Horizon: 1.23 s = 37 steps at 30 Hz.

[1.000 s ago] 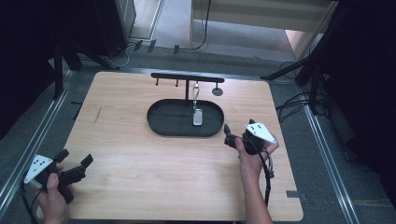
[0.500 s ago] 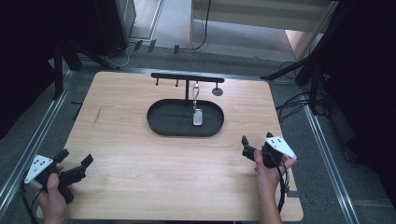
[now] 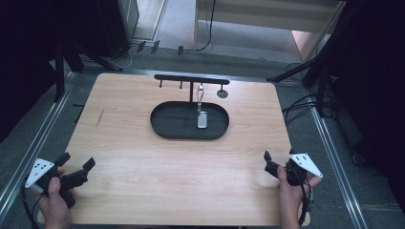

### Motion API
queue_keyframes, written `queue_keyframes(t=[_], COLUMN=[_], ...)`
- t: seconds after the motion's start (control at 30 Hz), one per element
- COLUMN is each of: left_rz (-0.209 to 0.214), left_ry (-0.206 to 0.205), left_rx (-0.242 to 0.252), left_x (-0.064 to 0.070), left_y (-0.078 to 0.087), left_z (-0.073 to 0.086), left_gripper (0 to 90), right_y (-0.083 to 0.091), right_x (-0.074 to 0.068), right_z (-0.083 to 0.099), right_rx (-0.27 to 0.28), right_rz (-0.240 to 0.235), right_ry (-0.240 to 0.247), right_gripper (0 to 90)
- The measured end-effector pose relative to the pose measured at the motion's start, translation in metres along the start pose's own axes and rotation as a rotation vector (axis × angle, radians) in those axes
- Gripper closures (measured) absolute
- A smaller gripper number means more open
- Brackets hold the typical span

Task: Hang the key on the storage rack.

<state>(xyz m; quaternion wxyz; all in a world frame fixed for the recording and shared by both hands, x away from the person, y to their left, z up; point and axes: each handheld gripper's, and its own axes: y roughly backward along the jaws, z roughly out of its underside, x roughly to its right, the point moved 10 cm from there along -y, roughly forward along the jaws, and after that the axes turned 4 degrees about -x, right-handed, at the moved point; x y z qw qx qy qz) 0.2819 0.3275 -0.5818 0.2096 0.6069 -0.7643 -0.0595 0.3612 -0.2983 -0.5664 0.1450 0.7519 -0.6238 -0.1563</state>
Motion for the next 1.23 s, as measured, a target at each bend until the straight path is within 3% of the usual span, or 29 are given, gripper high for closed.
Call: queue_keyframes(t=[0.13, 0.33, 0.6, 0.93, 1.23], left_rz=[-0.001, 0.000, 0.001, 0.001, 0.000], left_ry=[0.000, 0.000, 0.003, 0.001, 0.006], left_rx=[0.000, -0.001, -0.001, -0.003, -0.002], left_x=[0.000, 0.000, 0.000, 0.000, 0.000], left_y=[0.000, 0.000, 0.000, 0.000, 0.000], left_z=[0.000, 0.000, 0.000, 0.000, 0.000], left_gripper=[0.0, 0.0, 0.0, 0.0, 0.0], right_y=[0.009, 0.023, 0.040, 0.057, 0.055], right_x=[0.015, 0.031, 0.047, 0.053, 0.049], right_z=[0.008, 0.020, 0.028, 0.036, 0.038], right_rx=[-0.006, -0.004, 0.013, 0.014, -0.006], right_rz=[0.015, 0.001, 0.002, 0.019, 0.034], right_ry=[-0.023, -0.067, -0.117, -0.084, -0.031], right_gripper=[2.8, 2.9, 2.7, 2.5, 3.6])
